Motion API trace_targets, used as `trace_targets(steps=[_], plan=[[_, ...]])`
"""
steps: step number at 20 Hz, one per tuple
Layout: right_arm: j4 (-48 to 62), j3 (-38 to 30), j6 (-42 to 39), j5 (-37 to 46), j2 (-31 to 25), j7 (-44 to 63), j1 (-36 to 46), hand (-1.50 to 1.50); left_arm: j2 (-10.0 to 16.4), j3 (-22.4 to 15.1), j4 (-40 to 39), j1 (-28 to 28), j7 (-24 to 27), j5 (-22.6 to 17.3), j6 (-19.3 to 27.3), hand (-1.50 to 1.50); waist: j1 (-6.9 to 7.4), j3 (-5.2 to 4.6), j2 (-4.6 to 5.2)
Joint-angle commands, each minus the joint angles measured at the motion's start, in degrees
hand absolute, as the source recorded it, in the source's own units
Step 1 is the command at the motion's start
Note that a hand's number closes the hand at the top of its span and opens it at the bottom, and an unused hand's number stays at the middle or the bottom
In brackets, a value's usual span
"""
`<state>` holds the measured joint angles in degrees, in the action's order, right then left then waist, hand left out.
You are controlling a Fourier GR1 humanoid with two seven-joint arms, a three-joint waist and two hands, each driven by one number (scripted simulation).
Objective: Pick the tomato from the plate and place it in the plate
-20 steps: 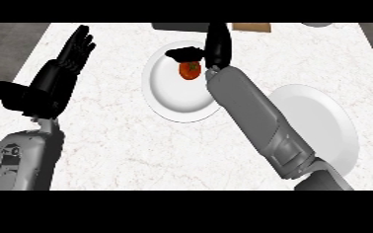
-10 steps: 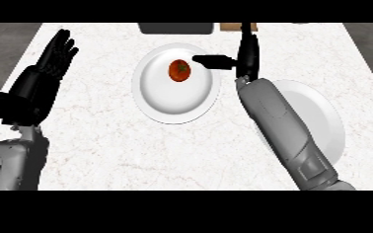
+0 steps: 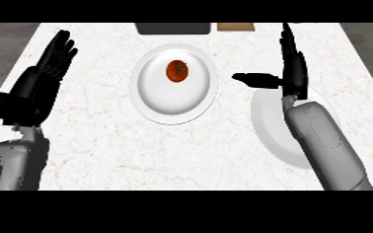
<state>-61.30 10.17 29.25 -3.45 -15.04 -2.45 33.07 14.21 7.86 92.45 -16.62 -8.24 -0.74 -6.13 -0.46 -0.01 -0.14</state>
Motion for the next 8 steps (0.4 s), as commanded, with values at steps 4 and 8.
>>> trace_targets(steps=[4,8], plan=[[-8.7,-5.0,-6.8,-0.1,-4.2,-0.5,-8.0,-1.5,0.3,1.1,-1.8,0.4,2.5,-0.5,-1.9,0.0,0.36,0.0,0.1],[-9.8,-5.7,-5.8,2.8,-4.7,-5.0,-13.0,-1.5,-0.7,-0.5,0.4,-0.6,-1.2,1.0,-0.3,0.0,0.34,0.02,0.1]])
